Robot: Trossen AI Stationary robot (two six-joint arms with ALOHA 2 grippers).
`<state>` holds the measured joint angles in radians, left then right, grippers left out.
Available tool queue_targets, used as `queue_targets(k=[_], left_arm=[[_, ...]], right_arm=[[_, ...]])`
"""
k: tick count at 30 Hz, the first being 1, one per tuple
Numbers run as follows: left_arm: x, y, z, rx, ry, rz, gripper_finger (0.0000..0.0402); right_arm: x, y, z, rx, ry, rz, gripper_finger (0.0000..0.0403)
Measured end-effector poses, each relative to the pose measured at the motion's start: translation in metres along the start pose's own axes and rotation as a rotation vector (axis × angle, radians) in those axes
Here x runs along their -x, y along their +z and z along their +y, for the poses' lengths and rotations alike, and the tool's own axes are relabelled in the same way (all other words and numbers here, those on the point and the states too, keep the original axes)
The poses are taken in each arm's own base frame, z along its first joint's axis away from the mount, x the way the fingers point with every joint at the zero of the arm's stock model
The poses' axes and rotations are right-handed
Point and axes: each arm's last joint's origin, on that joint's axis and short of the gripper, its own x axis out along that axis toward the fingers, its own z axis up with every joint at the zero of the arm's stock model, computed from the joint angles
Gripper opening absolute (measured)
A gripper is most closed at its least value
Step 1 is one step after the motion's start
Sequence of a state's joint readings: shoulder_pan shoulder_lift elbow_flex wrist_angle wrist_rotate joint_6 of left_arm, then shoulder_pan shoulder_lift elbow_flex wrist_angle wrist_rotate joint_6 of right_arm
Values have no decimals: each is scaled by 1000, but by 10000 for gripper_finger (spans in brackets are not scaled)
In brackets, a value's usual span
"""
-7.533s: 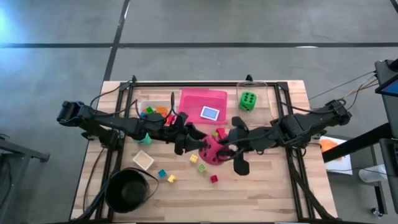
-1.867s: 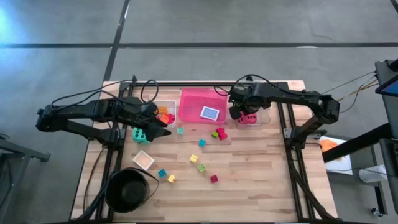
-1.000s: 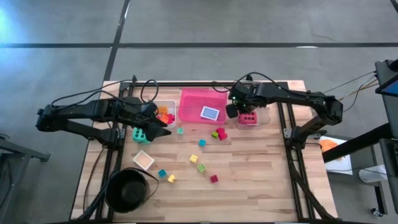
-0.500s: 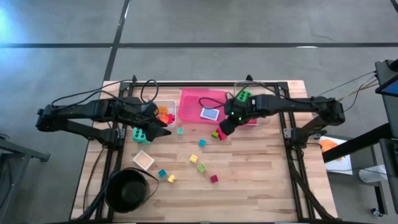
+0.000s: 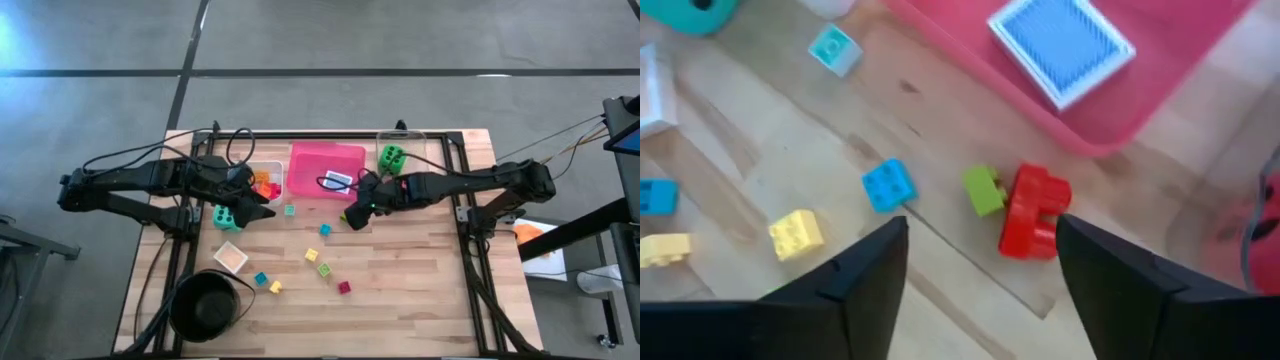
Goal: Pick & Place Toys
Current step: Put the red game piece into the white bin
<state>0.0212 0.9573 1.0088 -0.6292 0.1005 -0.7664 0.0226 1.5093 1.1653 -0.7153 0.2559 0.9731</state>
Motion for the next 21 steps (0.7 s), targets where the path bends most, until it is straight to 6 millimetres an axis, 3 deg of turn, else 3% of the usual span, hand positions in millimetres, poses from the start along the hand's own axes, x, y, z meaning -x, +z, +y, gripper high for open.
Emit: queue_targets(k=[7, 12, 21], left_arm=[[-2, 0, 0, 15, 0, 7, 342], [-9, -1, 0, -12, -15, 58, 342], [-45, -8, -10, -173, -53, 152, 342]], right_arm=[[-4, -17, 3, -1, 23, 42, 292], [2, -45, 19, 220, 122, 92, 294], [11, -106, 36, 543, 272, 137, 294]])
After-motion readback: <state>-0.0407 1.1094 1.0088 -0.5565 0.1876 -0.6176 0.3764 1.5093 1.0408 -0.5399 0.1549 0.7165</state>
